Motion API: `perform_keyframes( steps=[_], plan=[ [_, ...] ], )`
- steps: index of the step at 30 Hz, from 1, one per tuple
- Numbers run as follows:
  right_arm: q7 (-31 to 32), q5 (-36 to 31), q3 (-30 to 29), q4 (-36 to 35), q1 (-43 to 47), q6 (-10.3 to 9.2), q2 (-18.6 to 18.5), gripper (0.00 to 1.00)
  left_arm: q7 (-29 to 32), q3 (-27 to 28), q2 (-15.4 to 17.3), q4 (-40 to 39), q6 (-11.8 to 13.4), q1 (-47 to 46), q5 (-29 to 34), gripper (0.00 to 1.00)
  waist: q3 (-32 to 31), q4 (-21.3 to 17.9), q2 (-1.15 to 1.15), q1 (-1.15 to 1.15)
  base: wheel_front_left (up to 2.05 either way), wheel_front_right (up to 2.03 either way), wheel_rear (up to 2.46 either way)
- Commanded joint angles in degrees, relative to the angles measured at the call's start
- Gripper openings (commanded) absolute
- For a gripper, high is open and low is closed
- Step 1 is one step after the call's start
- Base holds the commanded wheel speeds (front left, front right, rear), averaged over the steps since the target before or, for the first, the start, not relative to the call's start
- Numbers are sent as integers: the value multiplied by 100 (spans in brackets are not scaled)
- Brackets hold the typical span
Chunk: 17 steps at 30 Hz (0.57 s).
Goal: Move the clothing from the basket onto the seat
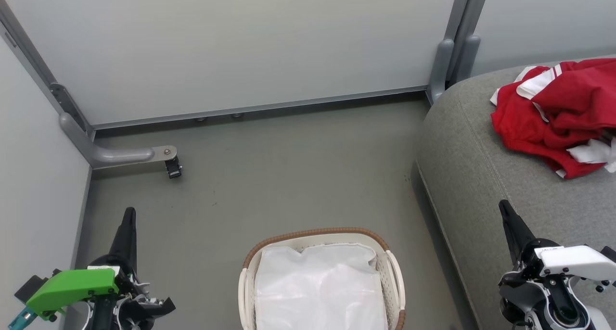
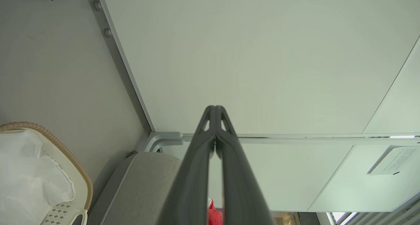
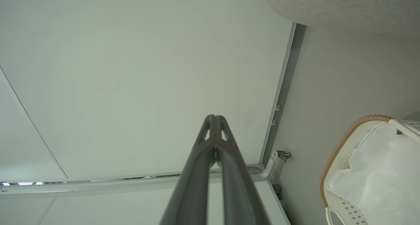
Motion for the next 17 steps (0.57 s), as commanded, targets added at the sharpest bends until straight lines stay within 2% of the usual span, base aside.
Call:
perform_keyframes(
  steps=[1,17],
  plan=[
    [14,22,-10,-23,41,-2,-34,0,16,14,29,-9,-37,-57,-20,0,0,0,0,0,0,0,0],
    [14,22,-10,-23,41,-2,-34,0,15,13,29,-10,-38,-57,-20,0,0,0,0,0,0,0,0]
  ],
)
